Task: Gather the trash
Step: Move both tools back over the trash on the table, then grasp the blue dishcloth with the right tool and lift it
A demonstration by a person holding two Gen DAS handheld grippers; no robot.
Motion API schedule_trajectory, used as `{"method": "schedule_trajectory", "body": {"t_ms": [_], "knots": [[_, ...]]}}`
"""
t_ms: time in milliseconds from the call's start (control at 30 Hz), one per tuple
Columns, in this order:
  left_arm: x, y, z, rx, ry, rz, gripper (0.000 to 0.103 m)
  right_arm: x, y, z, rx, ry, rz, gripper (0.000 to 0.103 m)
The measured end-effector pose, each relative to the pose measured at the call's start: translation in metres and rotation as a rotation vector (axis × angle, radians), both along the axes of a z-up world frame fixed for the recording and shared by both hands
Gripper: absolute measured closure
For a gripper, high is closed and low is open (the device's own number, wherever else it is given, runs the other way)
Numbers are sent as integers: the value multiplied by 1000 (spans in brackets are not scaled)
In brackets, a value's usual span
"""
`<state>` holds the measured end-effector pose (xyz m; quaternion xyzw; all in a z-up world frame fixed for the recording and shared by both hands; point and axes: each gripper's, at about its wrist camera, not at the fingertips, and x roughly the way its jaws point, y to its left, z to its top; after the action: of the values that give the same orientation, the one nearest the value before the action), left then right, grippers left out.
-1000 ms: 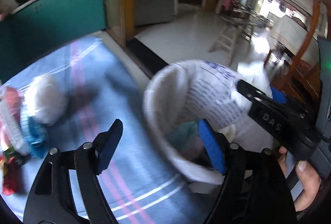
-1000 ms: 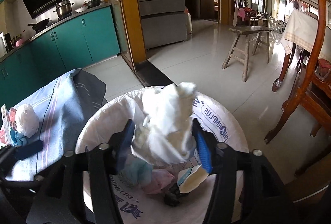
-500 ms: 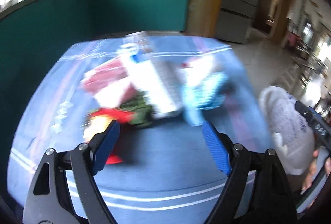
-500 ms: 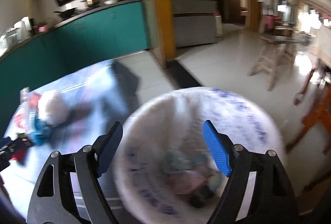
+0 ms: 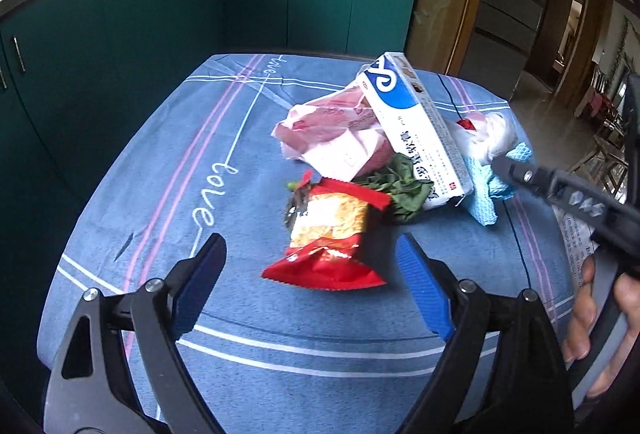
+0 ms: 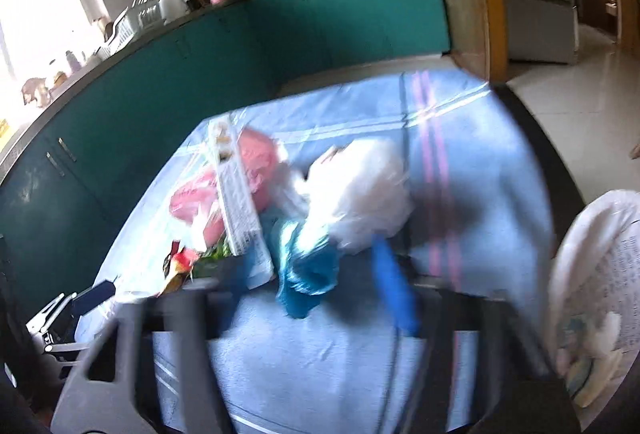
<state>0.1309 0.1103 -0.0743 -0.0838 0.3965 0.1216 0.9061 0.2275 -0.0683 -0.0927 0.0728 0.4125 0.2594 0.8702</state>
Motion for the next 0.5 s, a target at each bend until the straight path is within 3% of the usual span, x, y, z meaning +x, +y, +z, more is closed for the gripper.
{"method": "schedule_trajectory", "body": {"t_ms": [100,300,500], "knots": [[-2,1,-1,-5,0,-1,16,-3,2,-6,9,4,20,96],[-3,-1,-3,-13,1,0,15,-34,-25,14,37,-70,83,99],[2,-9,-8,-29,11,-5,15,-56,-77,31,157,-136,85,99]]}}
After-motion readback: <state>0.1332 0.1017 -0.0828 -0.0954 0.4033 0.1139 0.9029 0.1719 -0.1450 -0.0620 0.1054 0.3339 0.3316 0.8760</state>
